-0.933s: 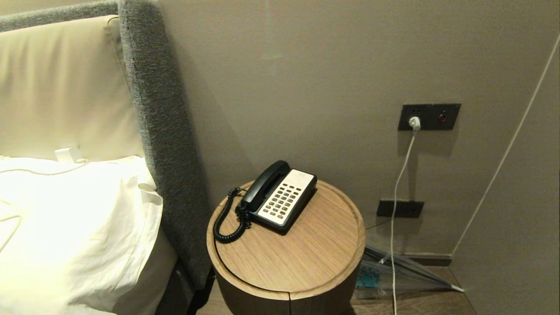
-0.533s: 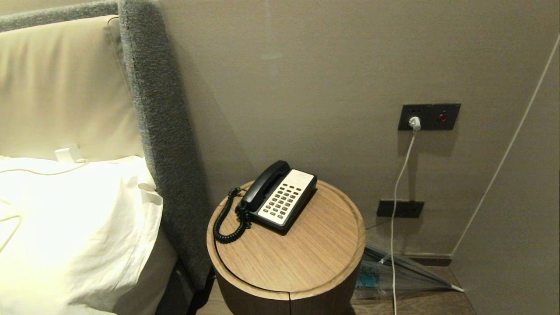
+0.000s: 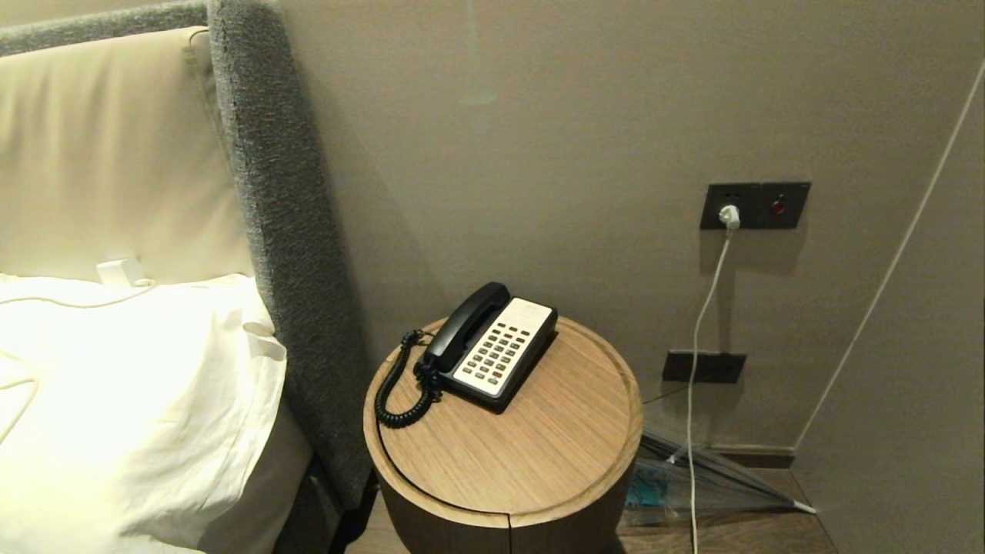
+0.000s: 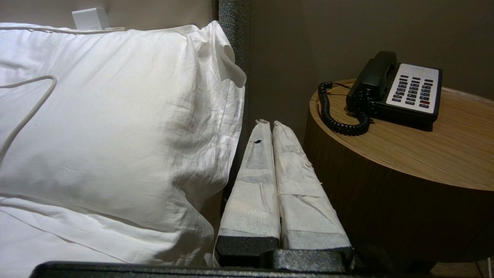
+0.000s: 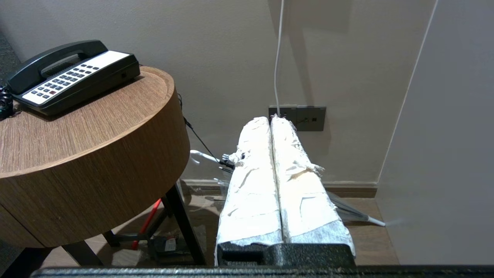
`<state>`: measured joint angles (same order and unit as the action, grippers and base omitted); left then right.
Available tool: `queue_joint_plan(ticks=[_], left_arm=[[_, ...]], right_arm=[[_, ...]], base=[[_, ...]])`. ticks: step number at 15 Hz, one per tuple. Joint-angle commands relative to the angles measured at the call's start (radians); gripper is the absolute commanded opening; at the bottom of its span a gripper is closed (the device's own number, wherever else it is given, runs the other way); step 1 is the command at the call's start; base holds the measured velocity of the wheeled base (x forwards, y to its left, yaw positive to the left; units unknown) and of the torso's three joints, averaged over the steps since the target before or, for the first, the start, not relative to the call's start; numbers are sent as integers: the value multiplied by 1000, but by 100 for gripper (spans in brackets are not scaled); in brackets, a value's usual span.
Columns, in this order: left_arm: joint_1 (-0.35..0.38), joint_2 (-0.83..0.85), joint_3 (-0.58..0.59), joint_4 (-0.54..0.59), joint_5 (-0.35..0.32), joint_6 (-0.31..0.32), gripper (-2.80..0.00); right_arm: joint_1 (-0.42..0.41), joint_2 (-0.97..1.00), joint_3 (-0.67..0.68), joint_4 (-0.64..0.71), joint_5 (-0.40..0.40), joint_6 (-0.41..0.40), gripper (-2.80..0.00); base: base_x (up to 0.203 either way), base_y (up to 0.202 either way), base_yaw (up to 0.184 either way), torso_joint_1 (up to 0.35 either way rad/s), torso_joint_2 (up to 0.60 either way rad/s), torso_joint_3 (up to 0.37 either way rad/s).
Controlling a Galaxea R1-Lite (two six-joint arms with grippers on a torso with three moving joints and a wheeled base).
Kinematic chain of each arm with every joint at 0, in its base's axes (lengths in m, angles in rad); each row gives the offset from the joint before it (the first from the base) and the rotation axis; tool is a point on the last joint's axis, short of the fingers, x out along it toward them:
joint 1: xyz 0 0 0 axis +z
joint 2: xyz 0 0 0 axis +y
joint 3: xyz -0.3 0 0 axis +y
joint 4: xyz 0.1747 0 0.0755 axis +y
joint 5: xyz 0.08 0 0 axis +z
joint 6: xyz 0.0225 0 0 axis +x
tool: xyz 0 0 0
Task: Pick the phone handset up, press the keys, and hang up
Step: Pick up the desk phone handset
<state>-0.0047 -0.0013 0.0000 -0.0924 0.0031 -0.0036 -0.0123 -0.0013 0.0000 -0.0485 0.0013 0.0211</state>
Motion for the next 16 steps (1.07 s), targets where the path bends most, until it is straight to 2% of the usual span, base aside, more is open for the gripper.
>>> queue_joint_plan(ticks=[1, 8, 16], left_arm=[[0, 1, 40, -1, 0, -1, -280], [0, 1, 40, -1, 1, -8, -280], [0, 1, 40, -1, 1, -10, -280]], right_arm=[[0, 0, 18, -1, 0, 0, -280], [0, 0, 18, -1, 0, 0, -280], [0, 0, 18, -1, 0, 0, -280]], base=[[0, 0, 0, 0, 0, 0], [0, 0, 0, 0, 0, -7], [0, 0, 0, 4, 1, -173]])
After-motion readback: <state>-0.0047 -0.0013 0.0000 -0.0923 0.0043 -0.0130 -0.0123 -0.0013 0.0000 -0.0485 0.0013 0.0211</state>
